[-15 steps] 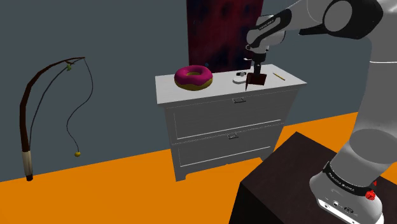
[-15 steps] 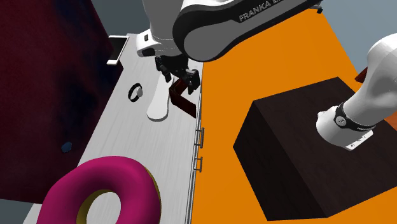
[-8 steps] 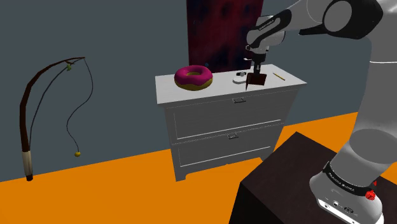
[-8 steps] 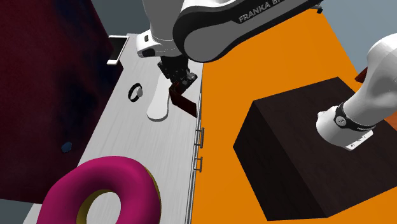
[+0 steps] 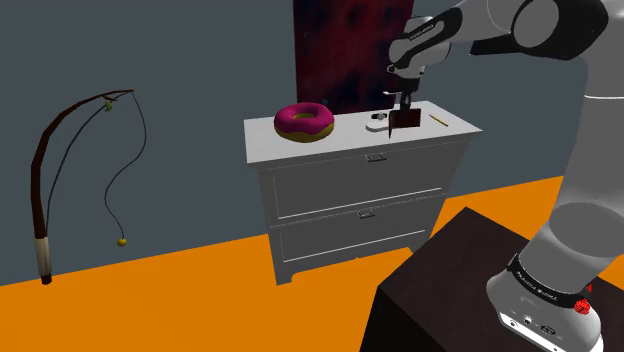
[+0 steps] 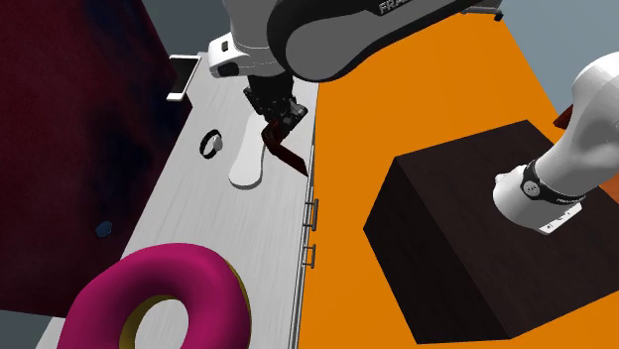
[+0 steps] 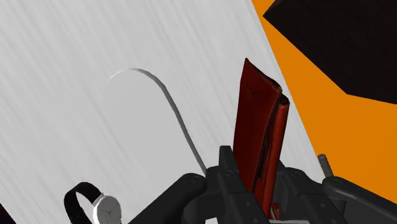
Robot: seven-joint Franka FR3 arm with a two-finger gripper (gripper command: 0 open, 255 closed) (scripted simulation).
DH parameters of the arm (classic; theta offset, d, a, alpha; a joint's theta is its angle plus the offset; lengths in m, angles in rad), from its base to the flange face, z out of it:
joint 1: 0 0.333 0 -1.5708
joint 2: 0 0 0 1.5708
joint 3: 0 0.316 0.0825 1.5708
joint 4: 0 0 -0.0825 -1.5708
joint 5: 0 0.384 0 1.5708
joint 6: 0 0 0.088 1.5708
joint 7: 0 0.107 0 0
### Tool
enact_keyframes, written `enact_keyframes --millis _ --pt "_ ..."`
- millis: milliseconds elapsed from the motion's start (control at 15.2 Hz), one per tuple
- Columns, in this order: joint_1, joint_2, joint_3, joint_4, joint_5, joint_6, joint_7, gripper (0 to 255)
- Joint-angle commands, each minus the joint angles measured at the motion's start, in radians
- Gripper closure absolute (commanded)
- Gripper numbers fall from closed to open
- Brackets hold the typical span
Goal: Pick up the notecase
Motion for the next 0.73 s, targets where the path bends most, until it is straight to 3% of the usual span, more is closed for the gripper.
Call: enact_keyframes --millis 0,660 --pt "0.002 -0.010 -0.001 0.013 -0.003 -0.022 0.002 255" --pt "0.003 -0.042 -0.006 0.093 -0.015 -0.133 0.006 255"
